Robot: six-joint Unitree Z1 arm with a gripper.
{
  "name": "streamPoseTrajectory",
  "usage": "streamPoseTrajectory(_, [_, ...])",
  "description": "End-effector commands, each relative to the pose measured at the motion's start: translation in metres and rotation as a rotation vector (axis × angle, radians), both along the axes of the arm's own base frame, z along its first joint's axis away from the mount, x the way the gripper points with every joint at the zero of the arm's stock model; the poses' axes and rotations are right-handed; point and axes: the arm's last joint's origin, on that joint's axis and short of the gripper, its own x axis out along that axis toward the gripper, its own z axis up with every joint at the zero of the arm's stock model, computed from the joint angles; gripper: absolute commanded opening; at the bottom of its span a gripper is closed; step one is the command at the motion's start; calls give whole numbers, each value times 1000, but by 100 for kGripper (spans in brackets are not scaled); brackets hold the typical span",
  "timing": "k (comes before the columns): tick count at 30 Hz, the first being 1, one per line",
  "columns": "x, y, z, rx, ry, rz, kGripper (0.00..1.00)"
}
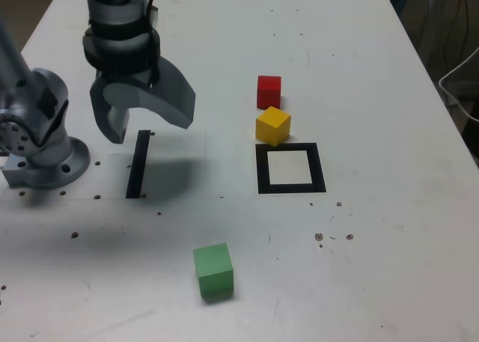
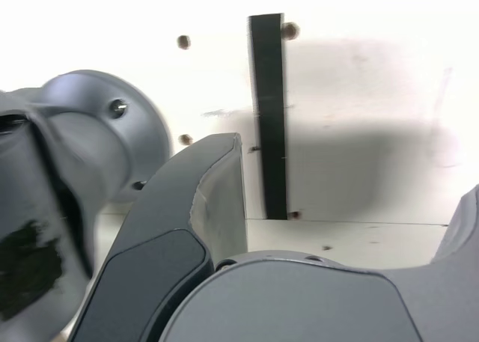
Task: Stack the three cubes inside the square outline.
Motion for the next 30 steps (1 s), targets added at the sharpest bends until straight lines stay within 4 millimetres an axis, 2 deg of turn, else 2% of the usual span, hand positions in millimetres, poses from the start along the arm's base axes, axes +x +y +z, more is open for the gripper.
streamPoseTrajectory(1, [2, 0, 1, 6, -18, -1, 99])
streamPoseTrajectory(8, [8, 1, 4, 21, -41, -12, 99])
streamPoseTrajectory(12, [19, 8, 12, 59, -71, -14, 99])
streamPoseTrajectory(18, [39, 40, 31, 108, -60, -22, 99])
streamPoseTrajectory(30, [90, 93, 42, 121, -57, -18, 98])
